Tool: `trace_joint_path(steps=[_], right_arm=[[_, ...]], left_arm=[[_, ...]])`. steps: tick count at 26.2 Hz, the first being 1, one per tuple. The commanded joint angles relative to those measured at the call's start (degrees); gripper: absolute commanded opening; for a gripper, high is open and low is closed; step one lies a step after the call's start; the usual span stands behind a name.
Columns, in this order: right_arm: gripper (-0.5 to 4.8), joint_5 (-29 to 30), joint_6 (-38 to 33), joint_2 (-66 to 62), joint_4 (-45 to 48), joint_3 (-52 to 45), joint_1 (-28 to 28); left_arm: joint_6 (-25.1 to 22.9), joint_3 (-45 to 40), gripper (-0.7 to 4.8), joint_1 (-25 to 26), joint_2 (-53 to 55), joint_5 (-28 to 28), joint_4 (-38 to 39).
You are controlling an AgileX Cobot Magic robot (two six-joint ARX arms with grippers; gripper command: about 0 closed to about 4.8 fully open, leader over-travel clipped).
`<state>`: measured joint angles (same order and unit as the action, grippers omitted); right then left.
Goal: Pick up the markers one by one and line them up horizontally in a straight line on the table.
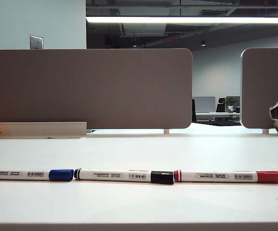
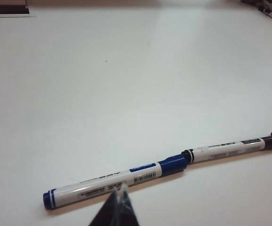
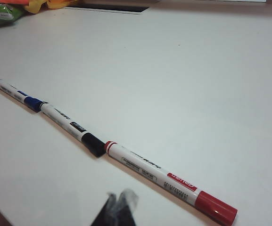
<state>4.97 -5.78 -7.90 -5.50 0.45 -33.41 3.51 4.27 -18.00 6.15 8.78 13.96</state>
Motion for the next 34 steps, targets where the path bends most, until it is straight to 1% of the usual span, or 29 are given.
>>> trace_joint_path(steps=[1, 9, 13, 17, 18, 19, 21, 22, 23, 28, 30, 34], right_arm=[[-0.01, -0.1, -0.2, 0.0, 0.6, -0.4, 0.0], [-0.01, -0.1, -0.2, 2.6, 0.6, -0.4, 0.4], [-0.01, 0.0, -0.2, 3.8, 0.7, -0.4, 2.2], [-0.01, 0.1, -0.2, 3.9, 0.6, -0.4, 7.1], [-0.01, 0.1, -0.2, 3.9, 0.6, -0.4, 9.4], [-0.01, 0.1, -0.2, 3.9, 0.6, -0.4, 11.8], [-0.01, 0.1, -0.2, 3.9, 0.6, -0.4, 14.9], [-0.01, 0.1, -0.2, 3.9, 0.6, -0.4, 17.9], [-0.01, 0.0, -0.2, 3.9, 0.6, -0.4, 19.8], [-0.01, -0.1, -0.2, 5.1, 0.5, -0.4, 27.5], [-0.01, -0.1, -0.2, 6.7, 0.6, -0.4, 29.8], [-0.01, -0.1, -0.2, 7.8, 1.0, -0.4, 33.1]], left_arm=[[0.0, 0.2, -0.05, 0.1, 0.0, 0.0, -0.8], [0.0, 0.2, -0.05, 0.1, -2.3, 0.0, -0.7], [0.0, 0.1, -0.05, 0.1, -4.0, 0.0, -0.8], [0.0, 0.1, -0.05, 0.1, -4.2, 0.0, -0.7], [0.0, 0.1, -0.05, 0.5, -4.2, 0.0, -0.7], [0.0, 0.1, -0.05, 1.8, -4.2, 0.9, -0.7], [0.0, 0.1, -0.05, 4.5, -4.2, 1.6, -0.7], [0.0, 0.1, -0.05, 7.6, -4.2, 1.7, -0.7], [0.0, 0.1, -0.05, 9.6, -4.2, 1.7, -0.7], [0.0, 0.1, -0.05, 15.3, -5.1, 1.4, -0.7], [0.0, 0.1, -0.05, 16.0, -5.9, 1.3, -1.2], [0.0, 0.1, -0.05, 15.8, -5.8, 1.5, -0.9]])
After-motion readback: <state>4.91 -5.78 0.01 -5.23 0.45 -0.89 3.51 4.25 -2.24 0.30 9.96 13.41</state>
